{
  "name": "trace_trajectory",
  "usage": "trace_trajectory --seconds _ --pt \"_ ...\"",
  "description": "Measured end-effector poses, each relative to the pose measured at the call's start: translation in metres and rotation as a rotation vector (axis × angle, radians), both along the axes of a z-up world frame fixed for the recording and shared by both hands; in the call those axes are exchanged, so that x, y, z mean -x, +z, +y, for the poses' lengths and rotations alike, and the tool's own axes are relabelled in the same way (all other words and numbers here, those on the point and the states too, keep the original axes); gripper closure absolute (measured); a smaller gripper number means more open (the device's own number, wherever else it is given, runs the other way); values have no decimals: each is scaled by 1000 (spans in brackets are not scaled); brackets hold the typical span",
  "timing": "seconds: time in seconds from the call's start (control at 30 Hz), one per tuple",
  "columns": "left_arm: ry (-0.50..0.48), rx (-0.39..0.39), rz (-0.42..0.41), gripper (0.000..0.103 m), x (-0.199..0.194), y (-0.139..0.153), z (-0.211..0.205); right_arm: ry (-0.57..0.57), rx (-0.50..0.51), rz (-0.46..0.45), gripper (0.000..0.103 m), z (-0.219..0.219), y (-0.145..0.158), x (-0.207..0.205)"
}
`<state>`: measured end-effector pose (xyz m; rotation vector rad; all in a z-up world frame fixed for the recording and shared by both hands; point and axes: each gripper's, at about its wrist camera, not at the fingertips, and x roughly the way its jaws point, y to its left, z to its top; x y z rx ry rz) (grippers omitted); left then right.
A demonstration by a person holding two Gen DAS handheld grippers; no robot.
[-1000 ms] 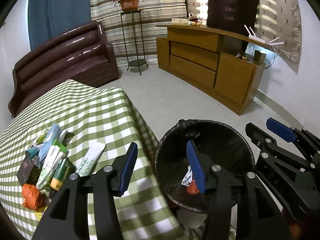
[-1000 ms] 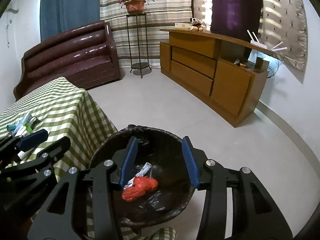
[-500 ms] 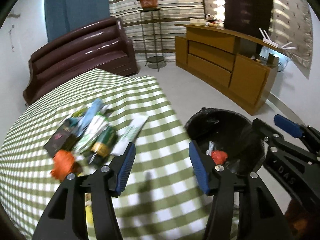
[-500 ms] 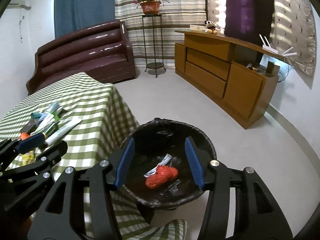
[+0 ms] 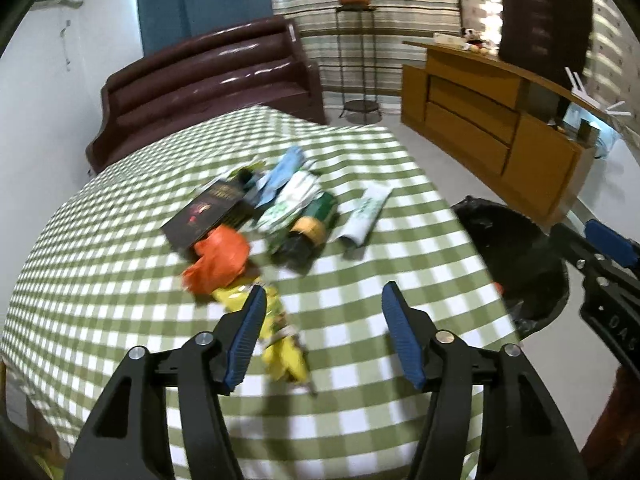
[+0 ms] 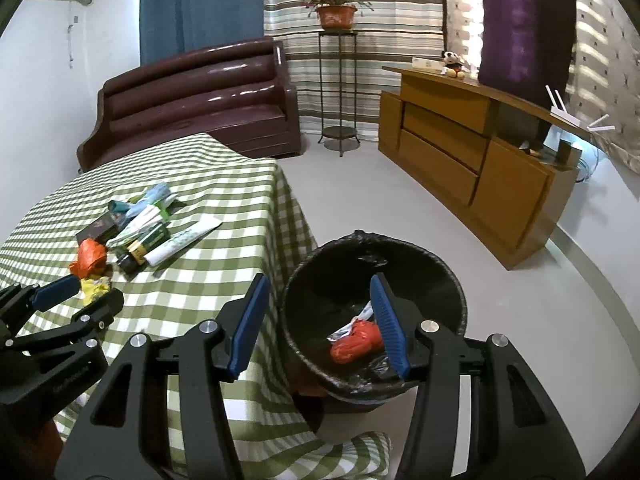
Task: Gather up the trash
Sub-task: 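Grasp the yellow snack wrapper with the left gripper, then grasp the orange bag with the right gripper while the left gripper holds the yellow wrapper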
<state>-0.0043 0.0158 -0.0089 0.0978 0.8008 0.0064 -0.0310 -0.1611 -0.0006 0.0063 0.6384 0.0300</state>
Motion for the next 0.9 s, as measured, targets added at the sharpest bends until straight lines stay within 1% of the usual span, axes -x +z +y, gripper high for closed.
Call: trace_trajectory --seconds 0.17,0.3,0.37,0.4,0.43,0.47,0.53,0.6,0.9 --pt "41 8 35 39 1 -11 14 22 9 0 51 10 -2 3" --pt "54 39 96 39 -6 -25 22 31 10 9 51 14 -4 2" --pt "49 68 118 40 -8 -31 27 34 12 11 51 17 -5 1" --pt "49 76 115 43 -8 -30 29 34 12 12 51 17 -6 1" --pt "46 74 111 51 -7 -29 30 34 13 13 51 18 -6 1" --pt "38 73 106 56 -6 -28 31 34 13 15 51 18 -7 0" --pt "29 73 96 71 -4 -27 32 35 12 19 51 19 -8 0" --pt "10 95 93 78 -4 -25 34 37 16 23 51 21 -10 0" --pt "-22 73 90 79 6 -23 43 47 23 31 51 27 -13 -2"
